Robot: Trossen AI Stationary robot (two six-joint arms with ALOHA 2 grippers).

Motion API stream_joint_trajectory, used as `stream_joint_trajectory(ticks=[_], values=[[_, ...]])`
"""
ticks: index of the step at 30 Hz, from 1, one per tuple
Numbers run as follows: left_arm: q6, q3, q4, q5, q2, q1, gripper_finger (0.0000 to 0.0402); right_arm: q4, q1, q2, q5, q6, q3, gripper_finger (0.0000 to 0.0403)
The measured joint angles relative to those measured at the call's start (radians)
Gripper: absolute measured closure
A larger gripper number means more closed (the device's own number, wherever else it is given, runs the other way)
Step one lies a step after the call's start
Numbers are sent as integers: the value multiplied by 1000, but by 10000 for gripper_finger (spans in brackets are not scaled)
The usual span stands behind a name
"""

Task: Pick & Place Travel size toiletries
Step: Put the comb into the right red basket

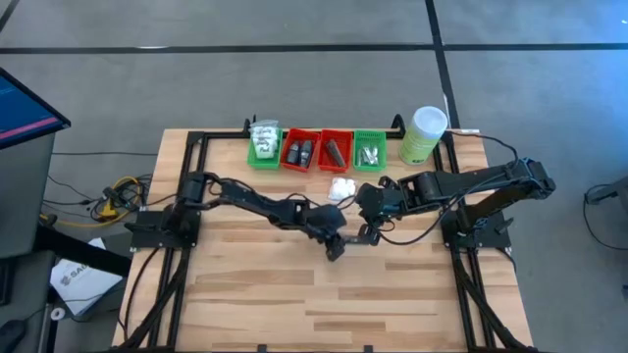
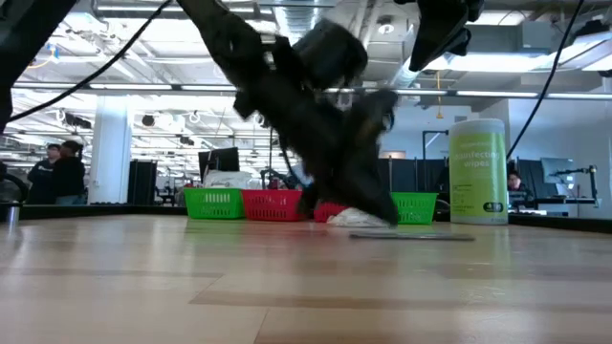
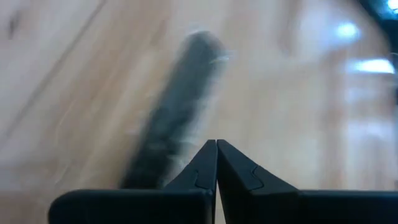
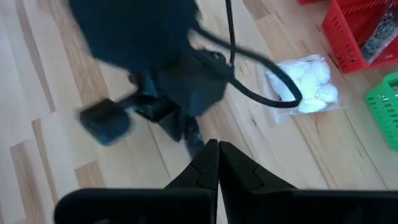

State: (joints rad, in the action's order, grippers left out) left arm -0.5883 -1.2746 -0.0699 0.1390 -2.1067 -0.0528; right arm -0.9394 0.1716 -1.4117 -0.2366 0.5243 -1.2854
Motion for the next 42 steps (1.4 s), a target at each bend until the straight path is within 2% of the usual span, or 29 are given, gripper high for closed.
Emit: stream_joint_trajectory(ticks=[4, 7, 9, 13, 17, 24, 28, 32, 37, 42], values=[[119, -7, -7, -2, 95, -17, 401, 5, 21, 0, -37, -6, 0, 402], [167, -4, 54, -26, 119, -15, 401, 112, 63, 13, -93, -8, 45, 402], [191, -2, 100, -43, 129, -6, 401, 230, 103, 67, -128, 54, 152, 402], [215, -3, 170, -47, 129, 6, 401, 574, 162, 196, -158, 238, 442, 402], [246, -4, 170, -43, 130, 0, 401, 846, 186, 292, -141, 287, 616, 402], [293, -4, 188, -38, 129, 3, 401, 793, 231, 328, -130, 283, 653, 403], [298, 17, 187, -29, 130, 16, 401, 769, 242, 288, -110, 282, 654, 403], [296, 69, 181, -25, 130, 33, 401, 771, 239, 216, -55, 269, 653, 403], [293, 127, 176, 8, 130, 51, 401, 784, 262, 106, -56, 192, 653, 403], [302, 131, 121, 57, 130, 47, 401, 864, 288, 6, -58, 172, 653, 403]])
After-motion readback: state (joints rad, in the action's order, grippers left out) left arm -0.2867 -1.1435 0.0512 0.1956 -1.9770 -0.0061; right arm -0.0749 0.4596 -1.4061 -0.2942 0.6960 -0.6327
